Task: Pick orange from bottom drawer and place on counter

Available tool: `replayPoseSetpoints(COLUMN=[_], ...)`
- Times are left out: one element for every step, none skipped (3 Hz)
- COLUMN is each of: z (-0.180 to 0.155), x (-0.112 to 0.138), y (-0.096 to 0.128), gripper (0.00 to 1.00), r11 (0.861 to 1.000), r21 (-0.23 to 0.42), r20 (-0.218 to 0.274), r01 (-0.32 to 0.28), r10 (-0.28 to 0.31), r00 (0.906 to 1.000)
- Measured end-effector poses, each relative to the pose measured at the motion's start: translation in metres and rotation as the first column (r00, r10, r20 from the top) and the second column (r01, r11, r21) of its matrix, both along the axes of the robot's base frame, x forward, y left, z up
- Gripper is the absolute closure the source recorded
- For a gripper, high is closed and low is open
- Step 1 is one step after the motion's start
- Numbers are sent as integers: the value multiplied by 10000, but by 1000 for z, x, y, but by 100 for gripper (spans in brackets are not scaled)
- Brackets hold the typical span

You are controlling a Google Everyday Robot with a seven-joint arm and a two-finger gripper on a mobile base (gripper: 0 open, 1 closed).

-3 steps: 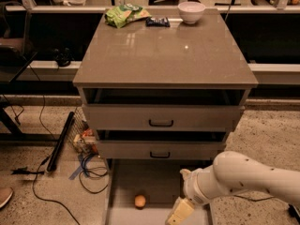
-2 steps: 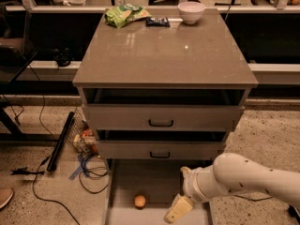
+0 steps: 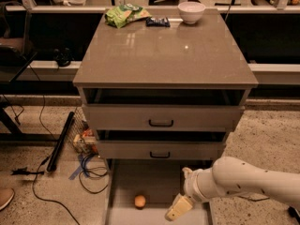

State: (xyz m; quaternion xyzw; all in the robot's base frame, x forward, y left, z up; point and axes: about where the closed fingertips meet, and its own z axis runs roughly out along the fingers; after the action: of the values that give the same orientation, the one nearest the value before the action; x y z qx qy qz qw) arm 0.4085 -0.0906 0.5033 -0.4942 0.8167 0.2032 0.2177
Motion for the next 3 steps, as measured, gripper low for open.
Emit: replayPoseSetpoints(z=[-41, -91, -141], x=[24, 48, 77], y=[-14, -19, -11], gripper=[0, 0, 0], r11=[9999, 9999, 9978], r21=[-26, 114, 641], r20=[674, 1182, 1437], r01=[161, 96, -140], r10=[-159, -109, 46], r00=[9976, 9929, 9896])
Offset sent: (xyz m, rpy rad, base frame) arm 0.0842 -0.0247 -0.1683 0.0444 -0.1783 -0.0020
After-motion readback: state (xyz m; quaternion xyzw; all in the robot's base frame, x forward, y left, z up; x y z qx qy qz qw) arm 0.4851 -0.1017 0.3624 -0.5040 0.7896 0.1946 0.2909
